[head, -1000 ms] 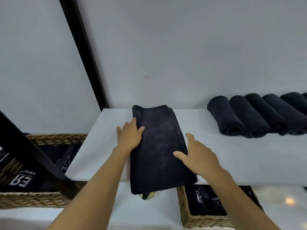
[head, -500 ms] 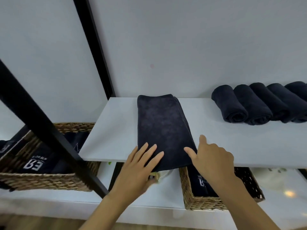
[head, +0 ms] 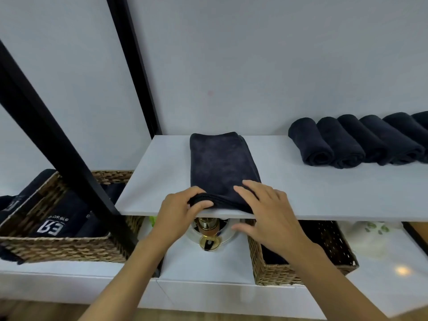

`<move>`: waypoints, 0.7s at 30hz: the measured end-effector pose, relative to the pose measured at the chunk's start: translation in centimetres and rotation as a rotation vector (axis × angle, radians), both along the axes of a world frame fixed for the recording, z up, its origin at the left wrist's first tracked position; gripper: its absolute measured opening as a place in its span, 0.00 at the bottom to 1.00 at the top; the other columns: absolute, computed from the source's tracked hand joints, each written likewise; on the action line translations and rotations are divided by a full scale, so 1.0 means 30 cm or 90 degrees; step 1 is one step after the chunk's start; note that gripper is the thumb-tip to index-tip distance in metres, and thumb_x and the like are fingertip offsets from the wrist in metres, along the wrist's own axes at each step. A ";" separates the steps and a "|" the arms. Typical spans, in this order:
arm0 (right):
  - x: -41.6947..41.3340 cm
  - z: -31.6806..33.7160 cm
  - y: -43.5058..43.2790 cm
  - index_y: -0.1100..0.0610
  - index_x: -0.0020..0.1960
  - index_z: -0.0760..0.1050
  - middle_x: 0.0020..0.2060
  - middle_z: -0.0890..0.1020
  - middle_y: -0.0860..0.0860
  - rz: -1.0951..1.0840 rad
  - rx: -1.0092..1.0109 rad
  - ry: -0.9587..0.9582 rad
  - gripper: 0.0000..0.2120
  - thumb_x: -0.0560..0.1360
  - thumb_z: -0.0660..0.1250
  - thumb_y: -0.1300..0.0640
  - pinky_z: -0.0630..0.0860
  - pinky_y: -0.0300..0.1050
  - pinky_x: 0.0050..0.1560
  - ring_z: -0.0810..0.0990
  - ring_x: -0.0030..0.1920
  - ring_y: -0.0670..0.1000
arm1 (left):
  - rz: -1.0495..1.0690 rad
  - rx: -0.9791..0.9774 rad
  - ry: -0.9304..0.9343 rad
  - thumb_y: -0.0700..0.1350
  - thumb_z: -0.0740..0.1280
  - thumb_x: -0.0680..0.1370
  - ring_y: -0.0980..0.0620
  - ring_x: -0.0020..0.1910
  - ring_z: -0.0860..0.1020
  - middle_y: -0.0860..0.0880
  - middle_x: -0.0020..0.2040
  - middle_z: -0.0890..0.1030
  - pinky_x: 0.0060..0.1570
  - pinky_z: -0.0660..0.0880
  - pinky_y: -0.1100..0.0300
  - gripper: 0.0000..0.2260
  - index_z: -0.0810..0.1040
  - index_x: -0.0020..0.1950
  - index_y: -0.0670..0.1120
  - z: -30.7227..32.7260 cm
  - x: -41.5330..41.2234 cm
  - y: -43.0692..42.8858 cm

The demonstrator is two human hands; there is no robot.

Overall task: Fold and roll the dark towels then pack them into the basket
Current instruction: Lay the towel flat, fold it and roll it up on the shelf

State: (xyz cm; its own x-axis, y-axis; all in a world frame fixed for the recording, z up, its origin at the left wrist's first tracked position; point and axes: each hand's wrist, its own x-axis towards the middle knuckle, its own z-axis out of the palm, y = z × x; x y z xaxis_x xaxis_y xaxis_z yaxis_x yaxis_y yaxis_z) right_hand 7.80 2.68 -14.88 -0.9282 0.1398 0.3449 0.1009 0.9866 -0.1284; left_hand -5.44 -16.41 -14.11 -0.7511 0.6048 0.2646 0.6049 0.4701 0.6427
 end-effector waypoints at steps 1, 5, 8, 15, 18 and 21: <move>-0.019 -0.010 0.006 0.49 0.68 0.71 0.64 0.75 0.48 -0.005 0.006 -0.008 0.33 0.67 0.74 0.41 0.73 0.52 0.58 0.75 0.63 0.52 | -0.003 -0.016 -0.020 0.54 0.70 0.76 0.57 0.41 0.80 0.57 0.40 0.83 0.44 0.75 0.61 0.07 0.81 0.47 0.52 0.012 -0.009 0.002; -0.052 0.015 0.068 0.47 0.61 0.76 0.52 0.79 0.45 0.026 -0.098 -0.039 0.12 0.78 0.66 0.55 0.73 0.47 0.54 0.78 0.52 0.49 | -0.034 -0.042 -0.094 0.53 0.69 0.76 0.54 0.38 0.79 0.51 0.37 0.82 0.43 0.74 0.56 0.09 0.82 0.44 0.48 0.052 -0.035 0.000; -0.057 0.046 0.118 0.49 0.61 0.78 0.51 0.80 0.47 0.089 -0.294 -0.059 0.10 0.80 0.63 0.54 0.73 0.45 0.56 0.77 0.52 0.47 | -0.044 0.000 -0.178 0.50 0.70 0.77 0.54 0.37 0.79 0.51 0.37 0.83 0.42 0.74 0.56 0.07 0.83 0.44 0.47 0.062 -0.056 -0.003; -0.134 0.082 0.201 0.48 0.54 0.76 0.37 0.73 0.39 -0.009 -0.465 -0.087 0.07 0.76 0.69 0.54 0.65 0.32 0.38 0.72 0.40 0.41 | 0.109 0.100 -0.289 0.45 0.70 0.77 0.51 0.47 0.82 0.51 0.45 0.85 0.47 0.79 0.56 0.03 0.83 0.48 0.50 0.050 -0.065 0.047; -0.168 0.077 0.194 0.49 0.57 0.76 0.42 0.73 0.41 -0.044 -0.412 -0.091 0.11 0.75 0.70 0.53 0.68 0.34 0.43 0.73 0.45 0.43 | 0.177 0.075 -0.245 0.47 0.72 0.75 0.52 0.47 0.81 0.51 0.46 0.83 0.46 0.77 0.57 0.05 0.83 0.50 0.50 0.032 -0.078 0.062; -0.157 0.057 0.182 0.49 0.58 0.78 0.49 0.74 0.45 0.001 -0.201 0.040 0.11 0.75 0.71 0.55 0.72 0.40 0.50 0.73 0.49 0.46 | 0.216 0.061 -0.200 0.46 0.74 0.73 0.52 0.43 0.78 0.52 0.45 0.81 0.43 0.76 0.60 0.06 0.83 0.50 0.49 0.023 -0.076 0.076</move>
State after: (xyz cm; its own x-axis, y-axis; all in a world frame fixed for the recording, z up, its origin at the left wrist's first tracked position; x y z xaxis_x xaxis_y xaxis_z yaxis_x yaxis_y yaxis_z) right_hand 3.09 8.15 -13.16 -0.9071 0.2468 0.3411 0.0812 0.8975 -0.4334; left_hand -7.71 -14.13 -13.42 -0.9547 0.2954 0.0351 0.1963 0.5371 0.8204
